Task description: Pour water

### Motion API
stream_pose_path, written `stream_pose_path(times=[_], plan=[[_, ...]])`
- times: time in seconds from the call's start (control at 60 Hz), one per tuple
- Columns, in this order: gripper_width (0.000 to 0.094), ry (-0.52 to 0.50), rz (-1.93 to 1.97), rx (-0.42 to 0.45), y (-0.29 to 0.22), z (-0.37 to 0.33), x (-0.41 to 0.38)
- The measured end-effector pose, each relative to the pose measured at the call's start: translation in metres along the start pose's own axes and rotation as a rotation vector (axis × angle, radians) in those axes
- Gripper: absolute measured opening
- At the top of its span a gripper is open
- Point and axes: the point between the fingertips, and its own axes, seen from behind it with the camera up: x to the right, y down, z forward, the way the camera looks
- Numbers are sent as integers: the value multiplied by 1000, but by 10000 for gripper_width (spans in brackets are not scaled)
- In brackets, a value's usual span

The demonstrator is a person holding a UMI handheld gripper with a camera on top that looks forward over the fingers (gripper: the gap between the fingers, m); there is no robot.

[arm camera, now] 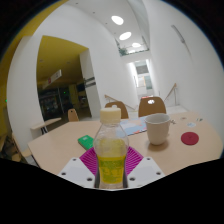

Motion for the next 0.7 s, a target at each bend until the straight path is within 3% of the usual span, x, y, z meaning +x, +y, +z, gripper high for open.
stream_pose_path(times=[0.133,0.267,0.35,0.417,0.7], plan=[[322,-103,333,84,-56,40,-6],[322,-257,911,191,-130,65,-12],[343,-341,1252,244,-150,85,19],[343,-352,1438,268,-163,75,26],[356,-354,1697,139,-132,86,33]])
